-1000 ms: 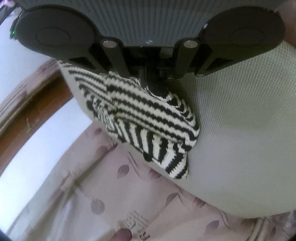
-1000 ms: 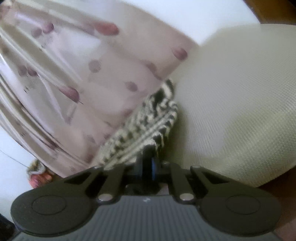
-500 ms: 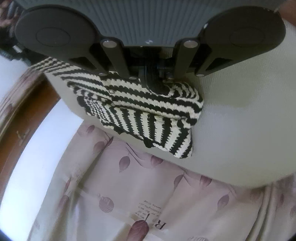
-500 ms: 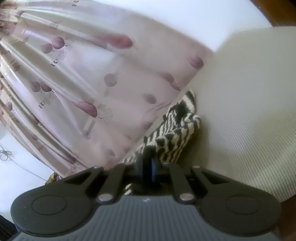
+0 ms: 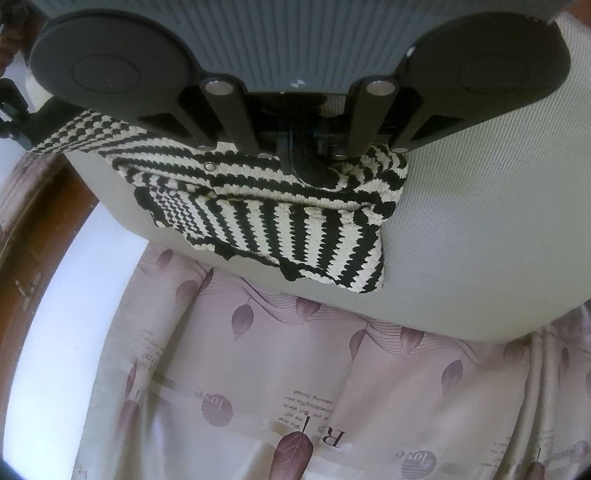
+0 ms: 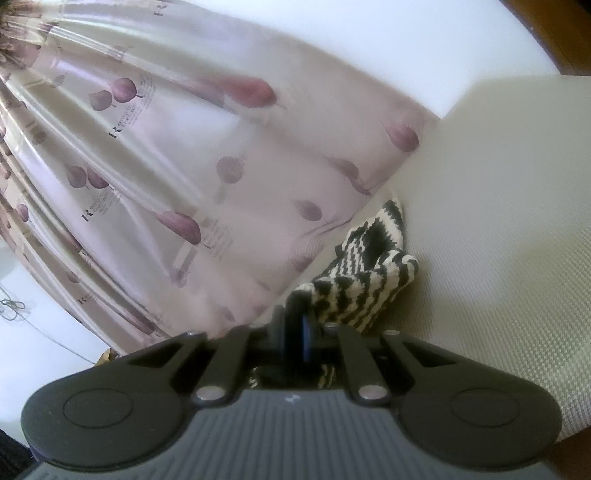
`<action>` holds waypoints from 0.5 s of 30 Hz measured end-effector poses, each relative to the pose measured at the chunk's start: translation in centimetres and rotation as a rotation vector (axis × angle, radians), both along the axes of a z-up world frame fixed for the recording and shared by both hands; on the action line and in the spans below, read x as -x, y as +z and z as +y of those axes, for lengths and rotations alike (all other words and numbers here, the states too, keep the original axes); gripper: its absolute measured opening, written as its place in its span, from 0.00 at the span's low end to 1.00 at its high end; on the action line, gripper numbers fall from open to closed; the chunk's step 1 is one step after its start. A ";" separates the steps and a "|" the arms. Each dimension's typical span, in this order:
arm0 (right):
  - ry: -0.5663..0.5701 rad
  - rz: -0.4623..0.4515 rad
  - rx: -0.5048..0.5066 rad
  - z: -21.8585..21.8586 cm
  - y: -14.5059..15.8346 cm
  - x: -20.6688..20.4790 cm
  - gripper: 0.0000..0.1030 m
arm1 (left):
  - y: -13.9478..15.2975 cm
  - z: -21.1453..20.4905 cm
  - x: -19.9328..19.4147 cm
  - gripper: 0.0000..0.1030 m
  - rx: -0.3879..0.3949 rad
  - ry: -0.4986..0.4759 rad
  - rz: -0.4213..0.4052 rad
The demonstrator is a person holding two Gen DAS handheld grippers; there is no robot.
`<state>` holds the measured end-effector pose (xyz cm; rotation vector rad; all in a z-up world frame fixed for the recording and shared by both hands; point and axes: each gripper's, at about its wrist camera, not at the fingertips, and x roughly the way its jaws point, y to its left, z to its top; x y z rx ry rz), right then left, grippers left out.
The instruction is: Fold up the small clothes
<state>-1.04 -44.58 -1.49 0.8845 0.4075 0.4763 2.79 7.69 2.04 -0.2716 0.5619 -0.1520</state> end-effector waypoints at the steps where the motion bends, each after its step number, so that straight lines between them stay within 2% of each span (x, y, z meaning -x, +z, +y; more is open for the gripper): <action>1: -0.002 0.001 -0.001 0.0 0.0 -0.1 0.08 | 0.0 0.0 -0.1 0.08 -0.001 0.002 0.001; 15: -0.009 -0.017 -0.007 0.0 0.9 -2.1 0.08 | 0.6 -0.1 -2.1 0.08 0.002 0.025 0.001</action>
